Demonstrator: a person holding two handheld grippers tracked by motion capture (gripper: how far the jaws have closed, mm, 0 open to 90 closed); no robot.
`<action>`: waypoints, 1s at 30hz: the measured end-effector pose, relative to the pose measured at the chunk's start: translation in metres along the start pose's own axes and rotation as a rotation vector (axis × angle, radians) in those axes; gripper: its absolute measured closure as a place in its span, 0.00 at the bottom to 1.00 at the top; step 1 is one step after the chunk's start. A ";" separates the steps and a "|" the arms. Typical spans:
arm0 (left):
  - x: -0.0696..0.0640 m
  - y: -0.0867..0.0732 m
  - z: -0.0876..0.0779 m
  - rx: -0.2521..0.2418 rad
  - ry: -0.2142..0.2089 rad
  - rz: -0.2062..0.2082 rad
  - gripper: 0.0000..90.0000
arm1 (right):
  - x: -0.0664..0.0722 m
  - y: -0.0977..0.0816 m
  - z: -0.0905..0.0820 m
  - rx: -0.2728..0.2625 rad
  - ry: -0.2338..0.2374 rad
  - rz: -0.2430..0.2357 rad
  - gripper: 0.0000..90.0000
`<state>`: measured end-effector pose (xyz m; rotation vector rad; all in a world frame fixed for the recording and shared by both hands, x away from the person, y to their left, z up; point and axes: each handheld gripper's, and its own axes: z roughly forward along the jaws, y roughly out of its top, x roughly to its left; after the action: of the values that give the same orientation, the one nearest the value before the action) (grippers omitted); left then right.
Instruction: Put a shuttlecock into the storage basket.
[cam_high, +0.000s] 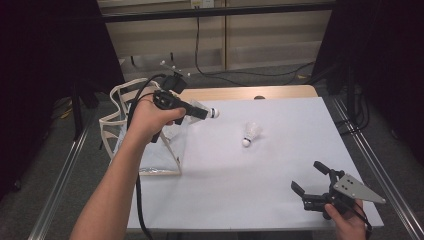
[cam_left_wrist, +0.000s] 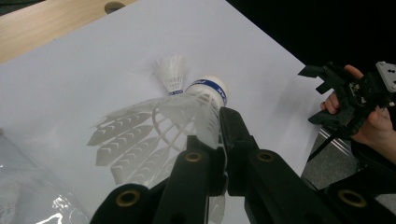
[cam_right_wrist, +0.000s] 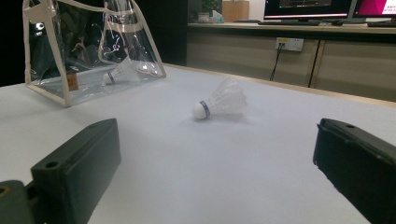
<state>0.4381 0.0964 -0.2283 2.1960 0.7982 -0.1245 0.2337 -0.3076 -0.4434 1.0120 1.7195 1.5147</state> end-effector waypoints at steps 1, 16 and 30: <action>0.000 0.001 -0.001 0.002 0.004 0.002 0.99 | 0.000 0.000 0.000 0.002 0.001 -0.002 0.01; 0.005 0.004 -0.007 -0.010 0.025 -0.013 0.99 | 0.000 0.000 0.000 0.000 0.006 0.002 0.01; 0.009 0.008 -0.015 -0.016 0.046 -0.024 0.99 | 0.000 0.000 0.000 -0.001 0.005 -0.001 0.01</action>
<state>0.4475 0.1077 -0.2163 2.1819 0.8481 -0.0794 0.2334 -0.3080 -0.4431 1.0080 1.7222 1.5184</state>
